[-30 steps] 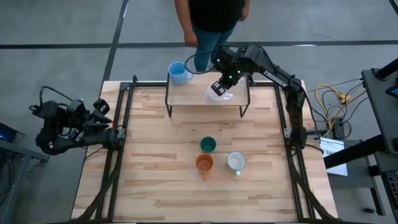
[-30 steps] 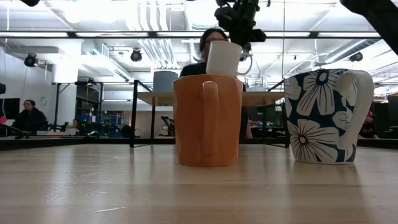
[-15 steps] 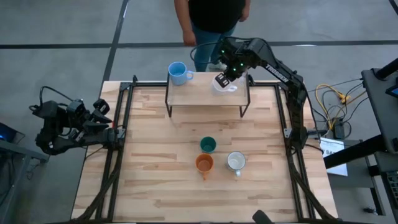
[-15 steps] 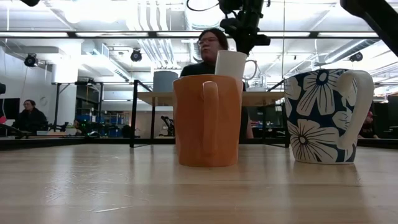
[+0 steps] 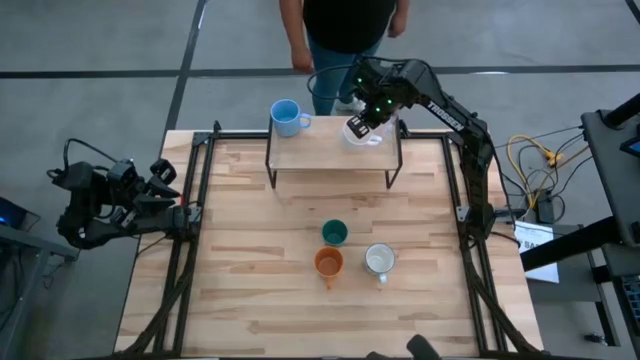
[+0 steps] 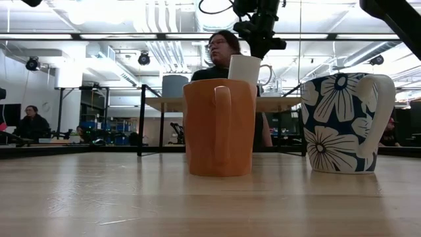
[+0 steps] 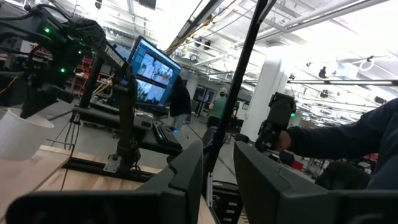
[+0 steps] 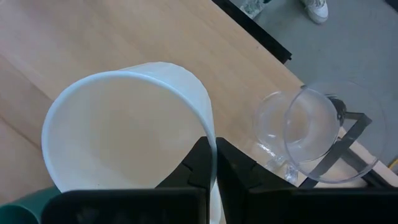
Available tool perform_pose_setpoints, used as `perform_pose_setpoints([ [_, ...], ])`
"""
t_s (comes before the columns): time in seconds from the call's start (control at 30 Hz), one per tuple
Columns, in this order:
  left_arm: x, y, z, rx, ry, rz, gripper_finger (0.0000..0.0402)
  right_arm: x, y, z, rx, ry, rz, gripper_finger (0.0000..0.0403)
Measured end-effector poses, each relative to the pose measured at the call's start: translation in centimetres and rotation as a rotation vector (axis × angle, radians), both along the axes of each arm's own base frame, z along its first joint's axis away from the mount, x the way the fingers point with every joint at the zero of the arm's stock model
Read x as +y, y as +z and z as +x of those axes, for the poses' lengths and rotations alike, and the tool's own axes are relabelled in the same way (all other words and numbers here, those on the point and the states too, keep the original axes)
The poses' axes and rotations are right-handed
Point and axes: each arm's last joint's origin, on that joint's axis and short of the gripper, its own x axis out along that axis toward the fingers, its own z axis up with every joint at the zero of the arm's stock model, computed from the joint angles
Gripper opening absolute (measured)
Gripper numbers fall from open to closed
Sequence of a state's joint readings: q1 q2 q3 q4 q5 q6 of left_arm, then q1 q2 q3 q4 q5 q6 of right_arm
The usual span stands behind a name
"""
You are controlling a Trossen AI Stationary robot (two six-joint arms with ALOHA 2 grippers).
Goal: Stack small to large cups/mugs on shelf
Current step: Put the white mug on the shelf
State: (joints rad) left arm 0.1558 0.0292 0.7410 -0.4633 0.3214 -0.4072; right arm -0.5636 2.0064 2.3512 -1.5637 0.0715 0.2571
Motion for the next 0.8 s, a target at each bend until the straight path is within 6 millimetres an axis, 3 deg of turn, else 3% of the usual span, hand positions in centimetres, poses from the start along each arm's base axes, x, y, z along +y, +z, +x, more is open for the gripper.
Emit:
perform_pose_setpoints([
  [0.5,0.0,0.0,0.0,0.000,0.012,-0.006,0.0077,0.4,-0.1,0.2,-0.045,-0.046,0.088,0.0009],
  [0.8,0.0,0.0,0.0,0.000,0.011,-0.007,0.0077,0.0,-1.5,0.2,0.017,-0.065,0.090,0.0009],
])
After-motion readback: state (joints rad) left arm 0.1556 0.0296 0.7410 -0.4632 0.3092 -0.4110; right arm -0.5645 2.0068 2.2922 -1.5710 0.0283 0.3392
